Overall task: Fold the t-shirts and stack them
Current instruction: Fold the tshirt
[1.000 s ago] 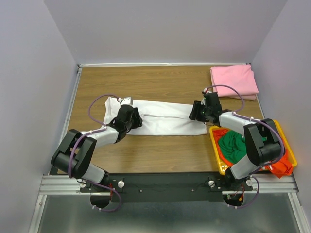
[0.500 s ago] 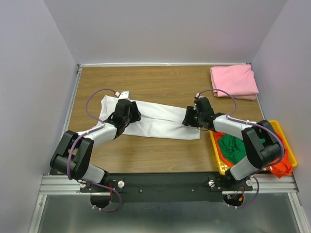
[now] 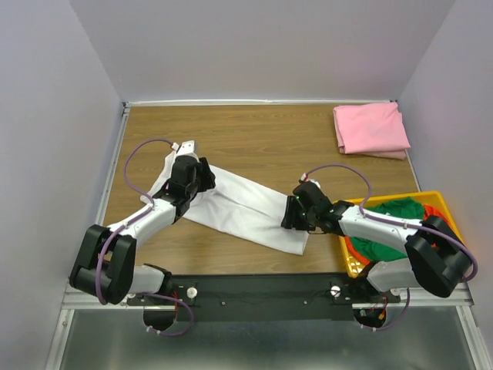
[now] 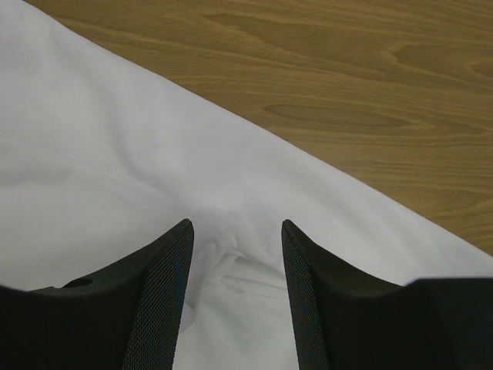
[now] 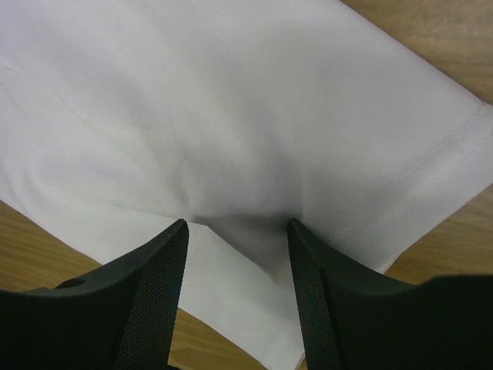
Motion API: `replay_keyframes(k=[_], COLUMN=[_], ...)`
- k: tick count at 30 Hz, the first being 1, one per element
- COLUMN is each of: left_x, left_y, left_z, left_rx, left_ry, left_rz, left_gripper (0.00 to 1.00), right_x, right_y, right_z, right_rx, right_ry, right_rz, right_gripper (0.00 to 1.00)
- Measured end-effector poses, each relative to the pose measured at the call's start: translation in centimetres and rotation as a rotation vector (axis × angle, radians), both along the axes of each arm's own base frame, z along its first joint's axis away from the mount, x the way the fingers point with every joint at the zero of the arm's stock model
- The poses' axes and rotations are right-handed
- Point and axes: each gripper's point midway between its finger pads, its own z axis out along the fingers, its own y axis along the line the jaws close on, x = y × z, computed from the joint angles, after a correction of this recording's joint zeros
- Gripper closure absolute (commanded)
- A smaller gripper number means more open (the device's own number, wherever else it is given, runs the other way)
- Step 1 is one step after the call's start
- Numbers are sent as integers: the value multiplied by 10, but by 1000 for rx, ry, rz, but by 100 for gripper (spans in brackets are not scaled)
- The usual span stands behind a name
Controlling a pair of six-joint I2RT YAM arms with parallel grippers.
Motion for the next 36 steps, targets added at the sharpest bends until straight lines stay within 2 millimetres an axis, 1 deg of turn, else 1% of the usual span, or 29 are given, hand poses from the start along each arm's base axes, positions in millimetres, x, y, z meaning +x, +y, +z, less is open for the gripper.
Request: replay_keyframes(k=[3, 6, 8, 9, 11, 12, 14, 16, 17, 18, 20, 25, 30, 32, 36], left_x=[-6, -15, -20, -22, -24, -24, -24, -25, -25, -25, -28, -29, -19, -15, -7], left_y=[2, 7, 10, 11, 12, 12, 12, 12, 12, 12, 12, 11, 5, 1, -10], left_z=[-2, -16, -25, -28, -31, -31, -31, -33, -35, -39, -50, -68, -66, -66, -65], left_rx=[0, 13, 22, 26, 30, 30, 30, 31, 32, 35, 44, 58, 54, 54, 61], left_ry=[2, 39, 65, 75, 87, 88, 89, 94, 99, 111, 143, 193, 190, 192, 198], left_rz=[-1, 2, 5, 6, 6, 6, 6, 6, 5, 4, 0, -6, -15, -24, -47], left_gripper=[42, 42, 42, 42, 42, 42, 42, 42, 42, 42, 42, 43, 43, 42, 42], right_x=[-17, -29, -33, -32, -24, -18, -8, 4, 7, 11, 15, 15, 6, -1, -5], right_y=[5, 8, 8, 9, 13, 15, 18, 19, 19, 19, 20, 21, 19, 16, 18], right_z=[2, 6, 14, 18, 33, 42, 54, 62, 62, 59, 48, 20, 4, -3, -4], right_rx=[-5, -12, -22, -22, -18, -16, -20, -45, -56, -79, -114, -168, -166, -165, -132], right_ry=[19, 27, 25, 19, -16, -46, -87, -131, -141, -148, -146, -113, -83, -62, -63], right_rz=[18, 41, 55, 57, 62, 63, 62, 63, 66, 71, 89, 139, 163, 173, 173], right_gripper=[38, 35, 32, 31, 30, 28, 27, 27, 26, 24, 24, 24, 23, 23, 23])
